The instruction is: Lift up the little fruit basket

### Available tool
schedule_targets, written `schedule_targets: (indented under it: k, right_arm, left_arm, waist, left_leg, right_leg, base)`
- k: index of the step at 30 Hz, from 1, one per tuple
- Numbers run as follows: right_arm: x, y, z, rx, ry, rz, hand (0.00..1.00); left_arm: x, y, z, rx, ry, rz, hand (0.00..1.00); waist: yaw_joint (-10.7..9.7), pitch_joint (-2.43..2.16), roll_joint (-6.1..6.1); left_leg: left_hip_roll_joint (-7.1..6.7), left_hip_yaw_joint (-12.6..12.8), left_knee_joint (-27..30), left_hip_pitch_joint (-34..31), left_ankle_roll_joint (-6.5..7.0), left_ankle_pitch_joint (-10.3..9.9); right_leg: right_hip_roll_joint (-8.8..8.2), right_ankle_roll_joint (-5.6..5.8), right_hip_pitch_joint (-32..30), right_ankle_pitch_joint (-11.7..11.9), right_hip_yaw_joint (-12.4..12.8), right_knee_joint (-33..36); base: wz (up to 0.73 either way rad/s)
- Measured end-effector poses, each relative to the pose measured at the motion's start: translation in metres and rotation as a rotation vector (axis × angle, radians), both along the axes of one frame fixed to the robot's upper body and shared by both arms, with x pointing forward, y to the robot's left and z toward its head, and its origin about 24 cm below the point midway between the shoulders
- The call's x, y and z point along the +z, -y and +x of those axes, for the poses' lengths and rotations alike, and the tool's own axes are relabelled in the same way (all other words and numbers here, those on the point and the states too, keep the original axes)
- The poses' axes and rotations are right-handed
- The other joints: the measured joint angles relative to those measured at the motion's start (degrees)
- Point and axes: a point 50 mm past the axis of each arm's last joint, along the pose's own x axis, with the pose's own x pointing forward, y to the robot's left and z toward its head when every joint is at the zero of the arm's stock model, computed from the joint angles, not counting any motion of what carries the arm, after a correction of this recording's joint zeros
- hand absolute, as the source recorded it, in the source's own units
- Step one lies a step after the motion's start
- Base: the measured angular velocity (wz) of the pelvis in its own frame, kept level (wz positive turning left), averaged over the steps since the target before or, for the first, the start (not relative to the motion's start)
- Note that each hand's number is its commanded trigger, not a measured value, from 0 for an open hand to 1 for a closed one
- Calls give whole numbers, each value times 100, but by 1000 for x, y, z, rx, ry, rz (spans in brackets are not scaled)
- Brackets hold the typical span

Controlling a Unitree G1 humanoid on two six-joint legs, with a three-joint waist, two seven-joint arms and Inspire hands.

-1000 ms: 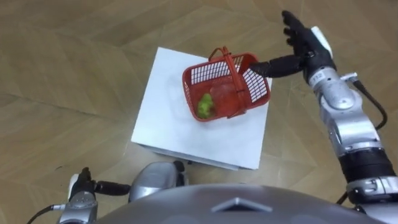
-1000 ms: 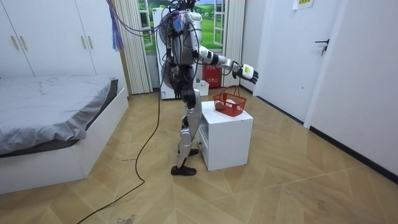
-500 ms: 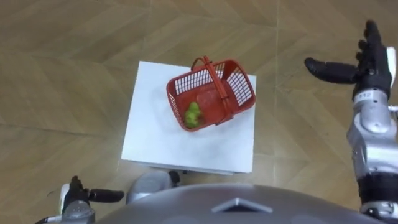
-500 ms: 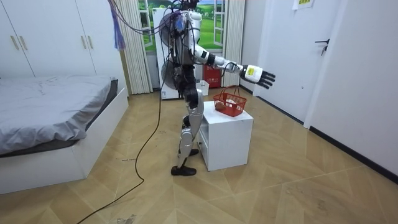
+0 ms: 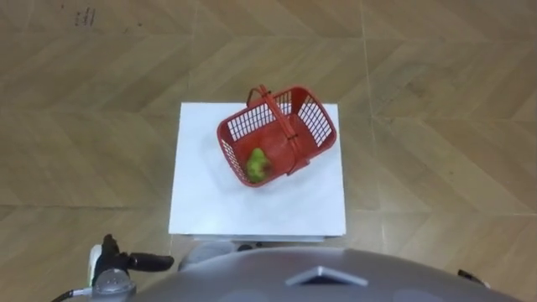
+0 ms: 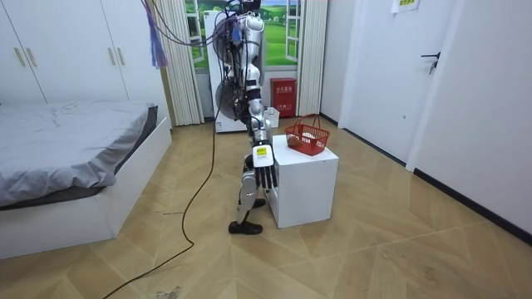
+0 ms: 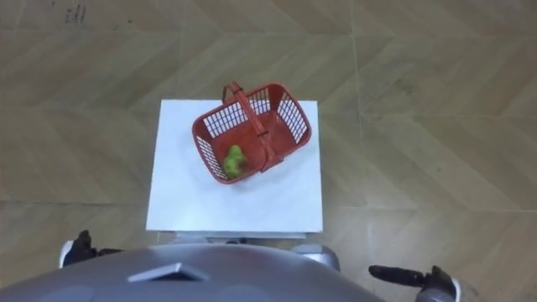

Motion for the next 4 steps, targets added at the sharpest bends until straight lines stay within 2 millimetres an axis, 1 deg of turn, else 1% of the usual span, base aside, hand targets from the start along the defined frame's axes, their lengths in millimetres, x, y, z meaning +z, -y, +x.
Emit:
schedule_targets:
  k: [2,4]
  right_arm:
    - [-3,-7,-2,59,-41,30,0]
    - [-5,-13,-4,158,-109,65,0]
  left_arm:
    - [-1,1,-2,1,-16,-4,0]
    - [-4,3,-9,4,-58,-23,0]
  waist:
    - [1,3,-13]
    - [1,5,-3]
  left_leg:
    - [-1,-17,2,-1,0,0]
    - [-6,-46,24,-1,2,-2]
  right_leg:
    - [4,-1,3,-1,0,6]
    - [6,-1,19,-1,6,10]
  base:
    - [4]
    - [5]
